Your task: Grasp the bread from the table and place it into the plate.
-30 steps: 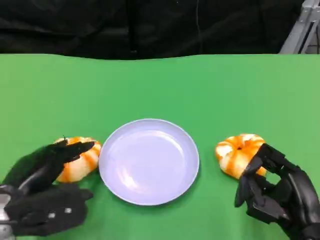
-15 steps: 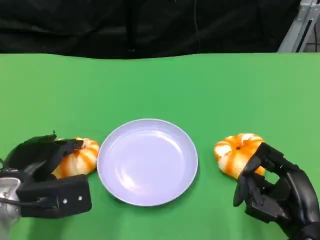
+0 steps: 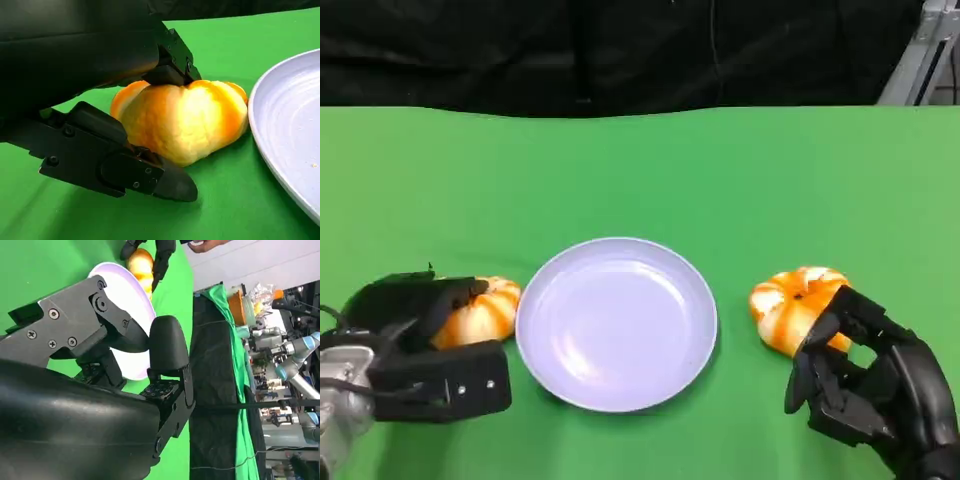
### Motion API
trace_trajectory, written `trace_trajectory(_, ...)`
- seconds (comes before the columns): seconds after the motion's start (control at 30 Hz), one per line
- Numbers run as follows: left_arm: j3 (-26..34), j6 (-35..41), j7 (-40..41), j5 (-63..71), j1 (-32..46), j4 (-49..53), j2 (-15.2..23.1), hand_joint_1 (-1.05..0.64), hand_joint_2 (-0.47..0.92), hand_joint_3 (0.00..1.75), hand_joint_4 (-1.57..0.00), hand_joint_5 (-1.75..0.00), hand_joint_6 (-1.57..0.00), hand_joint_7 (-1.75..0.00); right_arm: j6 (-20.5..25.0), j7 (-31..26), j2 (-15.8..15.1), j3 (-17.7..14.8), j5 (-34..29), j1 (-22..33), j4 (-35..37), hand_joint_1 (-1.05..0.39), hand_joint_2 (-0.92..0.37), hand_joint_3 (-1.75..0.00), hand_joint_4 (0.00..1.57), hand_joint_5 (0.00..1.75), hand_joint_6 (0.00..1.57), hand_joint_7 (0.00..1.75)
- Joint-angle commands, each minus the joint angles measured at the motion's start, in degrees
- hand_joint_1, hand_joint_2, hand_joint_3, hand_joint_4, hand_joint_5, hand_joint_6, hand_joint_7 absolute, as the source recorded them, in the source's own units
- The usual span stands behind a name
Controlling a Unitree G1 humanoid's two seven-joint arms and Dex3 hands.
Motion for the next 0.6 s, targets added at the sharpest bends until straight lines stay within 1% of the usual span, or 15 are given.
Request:
trace_trajectory(0.03,-1.3,-0.1,1.3,-0.2,-0.9,3.4,-0.9,-0.65,0.92,0.09,-0.34,-0.05,-0.50,-0.02,-0.5,-0.3,-0.3,-0.3,0.4,0.1,-0.8,-0.11,-0.58,-1.15,0.84,1.75,0.63,1.72)
trace_trajectory(0.07,-1.8,0.2,1.9,0.1,-1.0,3.8,-1.1,-0.61,0.92,0.09,-0.35,-0.06,-0.51,-0.02,-0.5,-0.3,-0.3,-0.3,0.3,0.2,-0.8,-0.11,-0.58,-1.15,0.85,1.75,0.63,1.72)
trace_trajectory(0.1,-2.2,0.4,2.3,0.3,-1.1,4.1,-1.2,-0.45,0.92,0.11,-0.49,-0.08,-0.58,-0.03,-0.5,-0.3,-0.3,-0.2,0.3,0.2,-0.8,-0.12,-0.58,-1.15,0.85,1.75,0.63,1.72)
trace_trajectory(0.13,-2.5,0.9,2.9,0.4,-1.2,4.7,-1.5,-0.36,0.92,0.13,-0.59,-0.09,-0.64,-0.04,-0.4,-0.3,-0.3,-0.2,0.3,0.2,-0.9,-0.12,-0.57,-1.15,0.84,1.75,0.63,1.72)
trace_trajectory(0.17,-2.8,1.1,3.3,0.5,-1.4,5.2,-1.7,-0.25,0.92,0.19,-0.74,-0.09,-0.74,-0.04,-0.3,-0.3,-0.4,-0.2,0.4,0.2,-0.9,-0.12,-0.57,-1.16,0.84,1.75,0.63,1.72)
trace_trajectory(0.2,-2.4,0.9,3.3,-0.4,-1.2,5.5,-1.8,-0.20,0.92,0.21,-0.81,-0.09,-0.79,-0.05,-0.2,-0.4,-0.4,-0.3,0.4,0.2,-0.9,-0.12,-0.57,-1.16,0.84,1.75,0.63,1.72)
trace_trajectory(0.23,-2.2,0.7,3.2,-1.1,-1.1,5.7,-1.9,-0.12,0.92,0.26,-0.97,-0.15,-0.94,-0.10,-0.1,-0.4,-0.4,-0.3,0.4,0.2,-0.9,-0.12,-0.57,-1.16,0.84,1.75,0.63,1.72)
trace_trajectory(0.27,-1.7,0.3,3.3,-1.9,-0.9,5.6,-1.9,-0.09,0.92,0.28,-1.02,-0.18,-0.99,-0.11,-0.1,-0.2,-0.4,-0.3,0.6,0.1,-0.8,-0.13,-0.57,-1.16,0.84,1.75,0.63,1.72)
trace_trajectory(0.3,-1.4,0.1,3.4,-2.5,-0.7,5.6,-1.8,-0.07,0.92,0.28,-0.90,-0.64,-1.01,-0.29,-0.2,0.0,-0.5,-0.4,0.7,0.1,-0.7,-0.13,-0.57,-1.16,0.84,1.75,0.63,1.72)
trace_trajectory(0.33,-1.0,-0.2,4.2,-3.2,-0.4,5.3,-1.7,-0.06,0.92,0.28,-0.75,-1.03,-0.95,-0.53,-0.3,0.0,-0.5,-0.4,0.8,0.0,-0.6,-0.13,-0.57,-1.16,0.84,1.75,0.63,1.72)
trace_trajectory(0.37,-0.7,-0.5,4.9,-3.6,-0.2,5.1,-1.7,-0.05,0.92,0.24,-0.60,-1.45,-0.62,-1.22,-0.3,0.1,-0.5,-0.4,0.8,-0.1,-0.5,-0.12,-0.57,-1.16,0.85,1.75,0.64,1.72)
trace_trajectory(0.4,-0.6,-0.7,5.3,-3.9,-0.1,5.0,-1.6,-0.04,0.92,0.23,-0.54,-1.63,-0.46,-1.53,-0.3,0.0,-0.5,-0.4,0.8,-0.1,-0.5,-0.12,-0.57,-1.17,0.85,1.75,0.64,1.71)
trace_trajectory(0.43,-0.6,-0.8,5.6,-4.1,0.0,5.0,-1.6,-0.04,0.92,0.22,-0.51,-1.68,-0.40,-1.64,-0.3,0.0,-0.5,-0.4,0.8,-0.1,-0.5,-0.11,-0.57,-1.17,0.85,1.75,0.64,1.71)
trace_trajectory(0.47,-0.5,-1.2,6.5,-4.0,0.0,4.8,-1.2,-0.04,0.92,0.22,-0.50,-1.71,-0.37,-1.69,-0.3,0.0,-0.6,-0.5,0.7,-0.1,-0.5,-0.11,-0.57,-1.17,0.85,1.75,0.64,1.71)
trace_trajectory(0.6,0.1,-1.8,7.8,-4.2,0.0,2.9,0.0,0.00,0.92,0.28,-0.53,-1.74,-0.38,-1.74,0.0,0.0,-0.8,-0.5,0.7,0.0,-0.7,-0.12,-0.57,-1.18,0.84,1.75,0.63,1.71)
